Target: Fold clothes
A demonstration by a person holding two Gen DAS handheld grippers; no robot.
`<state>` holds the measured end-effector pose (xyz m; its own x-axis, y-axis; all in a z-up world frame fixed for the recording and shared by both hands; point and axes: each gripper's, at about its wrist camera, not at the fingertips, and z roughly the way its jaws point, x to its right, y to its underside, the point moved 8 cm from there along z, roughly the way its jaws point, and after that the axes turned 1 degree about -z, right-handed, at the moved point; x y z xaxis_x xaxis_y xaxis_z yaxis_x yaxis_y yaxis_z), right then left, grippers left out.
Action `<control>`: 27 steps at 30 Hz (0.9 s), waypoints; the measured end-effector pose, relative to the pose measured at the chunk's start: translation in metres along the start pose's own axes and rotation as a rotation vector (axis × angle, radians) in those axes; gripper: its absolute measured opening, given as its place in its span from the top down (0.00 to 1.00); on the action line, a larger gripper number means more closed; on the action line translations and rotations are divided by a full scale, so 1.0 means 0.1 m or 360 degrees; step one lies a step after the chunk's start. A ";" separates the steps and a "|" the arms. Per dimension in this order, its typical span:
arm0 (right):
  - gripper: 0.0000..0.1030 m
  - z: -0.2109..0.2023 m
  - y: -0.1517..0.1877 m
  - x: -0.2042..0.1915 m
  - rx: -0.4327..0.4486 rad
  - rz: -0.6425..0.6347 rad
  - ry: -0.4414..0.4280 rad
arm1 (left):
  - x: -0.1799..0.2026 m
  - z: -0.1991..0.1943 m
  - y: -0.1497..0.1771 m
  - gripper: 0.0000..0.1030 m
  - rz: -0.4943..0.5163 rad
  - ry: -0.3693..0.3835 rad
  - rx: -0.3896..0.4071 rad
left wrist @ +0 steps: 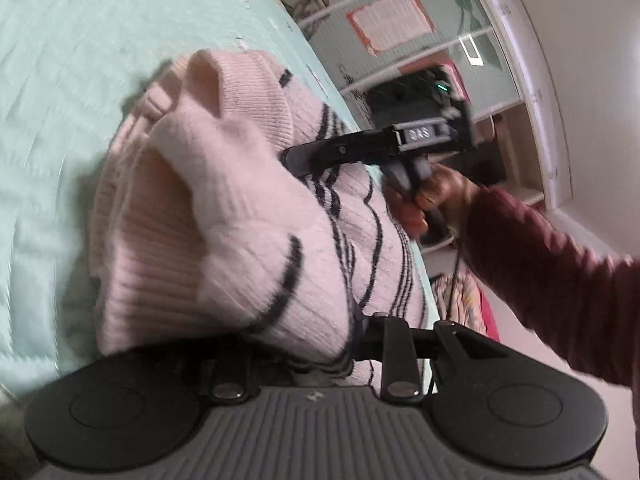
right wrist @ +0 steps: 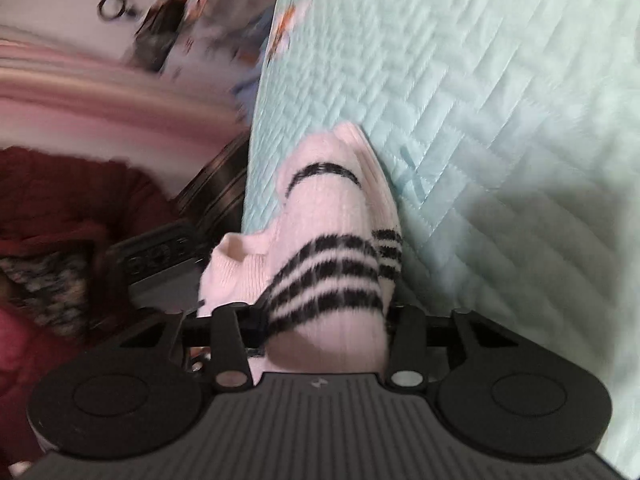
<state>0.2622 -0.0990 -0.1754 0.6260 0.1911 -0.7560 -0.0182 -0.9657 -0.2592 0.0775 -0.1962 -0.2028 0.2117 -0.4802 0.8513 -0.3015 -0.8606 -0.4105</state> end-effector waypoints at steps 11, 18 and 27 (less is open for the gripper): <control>0.66 -1.36 1.18 -0.99 0.1650 0.0339 0.0536 | 1.05 0.02 -1.27 0.76 0.0632 0.0505 -0.0311; 0.69 -1.81 2.12 -1.29 0.2278 0.0616 0.0565 | 1.73 0.73 -1.77 0.76 0.0776 0.0788 -0.0681; 0.69 -2.11 2.43 0.34 0.2338 0.0976 0.0761 | 0.92 2.80 -1.92 0.77 0.0674 0.0167 -0.0843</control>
<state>0.4436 -0.3648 -0.1371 0.4107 -0.4649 -0.7843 -0.8328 0.1589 -0.5302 0.4148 -0.1225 -0.1373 -0.1079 -0.7149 0.6909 -0.7579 -0.3906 -0.5225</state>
